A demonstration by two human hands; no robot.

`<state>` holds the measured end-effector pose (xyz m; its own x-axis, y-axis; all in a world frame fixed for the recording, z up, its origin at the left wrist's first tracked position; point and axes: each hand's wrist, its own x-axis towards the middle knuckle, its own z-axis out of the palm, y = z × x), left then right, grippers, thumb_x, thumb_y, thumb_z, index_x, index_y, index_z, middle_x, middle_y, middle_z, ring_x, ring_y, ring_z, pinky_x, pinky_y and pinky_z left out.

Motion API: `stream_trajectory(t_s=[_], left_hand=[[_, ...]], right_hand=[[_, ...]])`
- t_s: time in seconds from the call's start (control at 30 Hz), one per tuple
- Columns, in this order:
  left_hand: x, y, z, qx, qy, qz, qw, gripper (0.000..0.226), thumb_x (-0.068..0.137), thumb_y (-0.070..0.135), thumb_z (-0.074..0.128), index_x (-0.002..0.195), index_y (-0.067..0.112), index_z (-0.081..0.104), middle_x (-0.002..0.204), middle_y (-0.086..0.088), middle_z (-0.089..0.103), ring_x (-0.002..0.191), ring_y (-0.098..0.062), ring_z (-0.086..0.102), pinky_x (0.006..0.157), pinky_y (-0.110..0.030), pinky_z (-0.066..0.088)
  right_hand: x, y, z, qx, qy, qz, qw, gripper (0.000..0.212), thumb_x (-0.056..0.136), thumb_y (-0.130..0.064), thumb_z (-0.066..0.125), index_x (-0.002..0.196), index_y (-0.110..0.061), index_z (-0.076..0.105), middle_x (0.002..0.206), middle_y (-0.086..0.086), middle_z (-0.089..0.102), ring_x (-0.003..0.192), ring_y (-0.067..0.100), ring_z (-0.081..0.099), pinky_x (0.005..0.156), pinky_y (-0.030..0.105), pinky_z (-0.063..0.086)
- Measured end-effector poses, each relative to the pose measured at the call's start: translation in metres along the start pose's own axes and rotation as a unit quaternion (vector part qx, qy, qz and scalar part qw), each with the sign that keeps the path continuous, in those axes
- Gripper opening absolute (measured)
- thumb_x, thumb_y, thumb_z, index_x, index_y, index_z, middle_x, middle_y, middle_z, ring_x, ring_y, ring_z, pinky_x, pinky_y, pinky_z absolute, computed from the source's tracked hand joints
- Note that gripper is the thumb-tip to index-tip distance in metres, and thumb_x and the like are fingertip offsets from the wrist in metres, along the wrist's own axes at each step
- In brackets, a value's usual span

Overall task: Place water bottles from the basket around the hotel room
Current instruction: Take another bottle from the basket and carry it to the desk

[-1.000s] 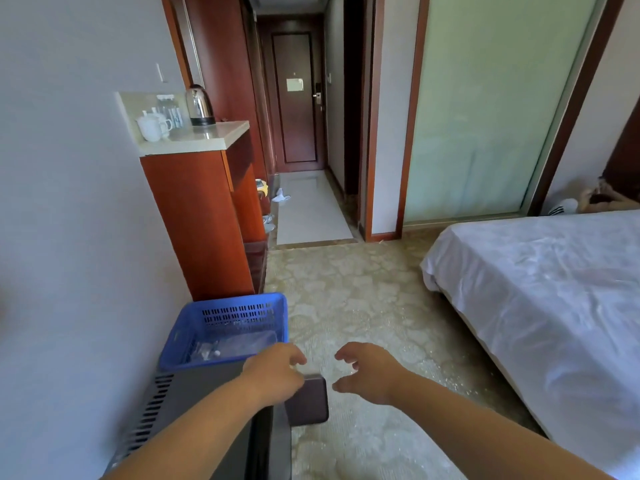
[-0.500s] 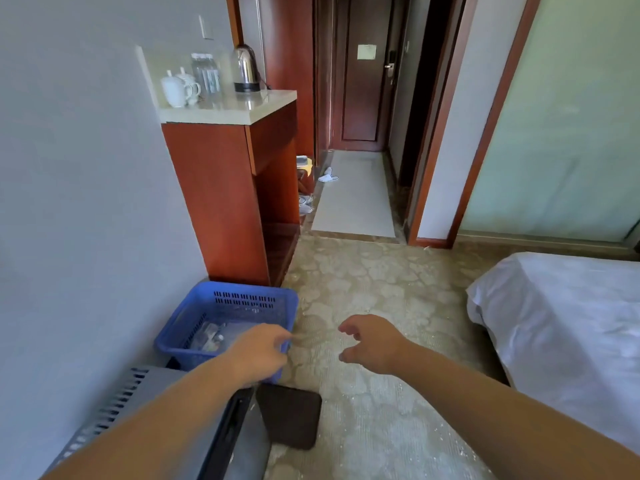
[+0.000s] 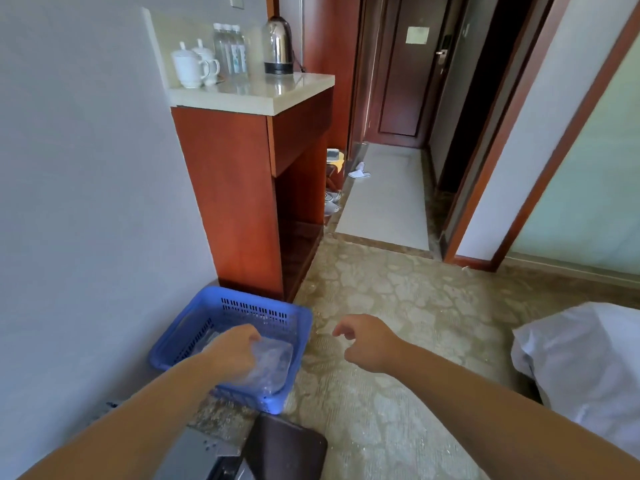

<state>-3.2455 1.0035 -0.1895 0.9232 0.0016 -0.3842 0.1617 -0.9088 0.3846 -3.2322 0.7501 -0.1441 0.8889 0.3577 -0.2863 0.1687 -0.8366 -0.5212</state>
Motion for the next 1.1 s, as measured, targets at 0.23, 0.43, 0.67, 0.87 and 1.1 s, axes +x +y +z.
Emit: stream_trajectory(t_s=[0.23, 0.43, 0.67, 0.87, 1.1], left_hand=[[0.069, -0.024, -0.048, -0.122, 0.095, -0.077, 0.985, 0.046, 0.084, 0.002, 0.043, 0.124, 0.022, 0.054, 0.133, 0.003, 0.054, 0.122, -0.021, 0.049, 0.104, -0.031, 0.038], [0.087, -0.02, -0.077, -0.155, 0.148, -0.116, 0.97, 0.037, 0.082, -0.003, 0.044, 0.105, 0.016, 0.066, 0.119, -0.002, 0.064, 0.103, -0.013, 0.056, 0.088, -0.023, 0.042], [0.128, 0.006, -0.08, -0.157, 0.155, -0.205, 0.953, 0.049, 0.084, 0.011, 0.055, 0.133, 0.014, 0.049, 0.137, -0.005, 0.053, 0.125, -0.022, 0.051, 0.107, -0.035, 0.039], [0.168, 0.037, -0.06, -0.189, 0.168, -0.301, 0.919, 0.062, 0.084, 0.017, 0.06, 0.141, 0.013, 0.037, 0.144, -0.006, 0.045, 0.127, -0.024, 0.049, 0.103, -0.032, 0.041], [0.184, 0.049, -0.034, -0.178, 0.149, -0.373, 0.898, 0.05, 0.087, 0.015, 0.05, 0.136, 0.021, 0.047, 0.142, -0.007, 0.049, 0.131, -0.024, 0.044, 0.107, -0.035, 0.037]], right_hand=[[0.115, -0.013, -0.021, 0.0, -0.031, -0.037, 0.999, 0.033, 0.075, 0.006, 0.052, 0.102, -0.012, 0.059, 0.117, 0.008, 0.061, 0.11, 0.022, 0.058, 0.091, 0.036, 0.05], [0.187, -0.018, -0.029, -0.012, -0.075, -0.107, 0.991, 0.042, 0.074, 0.002, 0.055, 0.112, -0.011, 0.062, 0.119, 0.005, 0.064, 0.111, 0.017, 0.059, 0.083, 0.016, 0.041], [0.272, 0.005, -0.052, -0.055, -0.134, -0.189, 0.971, 0.052, 0.075, -0.006, 0.063, 0.126, -0.014, 0.057, 0.115, 0.003, 0.062, 0.107, 0.015, 0.057, 0.087, 0.02, 0.042], [0.342, 0.026, -0.103, -0.084, -0.162, -0.253, 0.95, 0.056, 0.077, -0.015, 0.068, 0.131, -0.015, 0.052, 0.132, 0.005, 0.058, 0.12, 0.017, 0.054, 0.096, 0.02, 0.038], [0.403, 0.027, -0.091, -0.114, -0.24, -0.302, 0.915, 0.044, 0.074, -0.005, 0.059, 0.115, -0.017, 0.057, 0.113, 0.006, 0.062, 0.104, 0.02, 0.058, 0.084, 0.025, 0.046]])
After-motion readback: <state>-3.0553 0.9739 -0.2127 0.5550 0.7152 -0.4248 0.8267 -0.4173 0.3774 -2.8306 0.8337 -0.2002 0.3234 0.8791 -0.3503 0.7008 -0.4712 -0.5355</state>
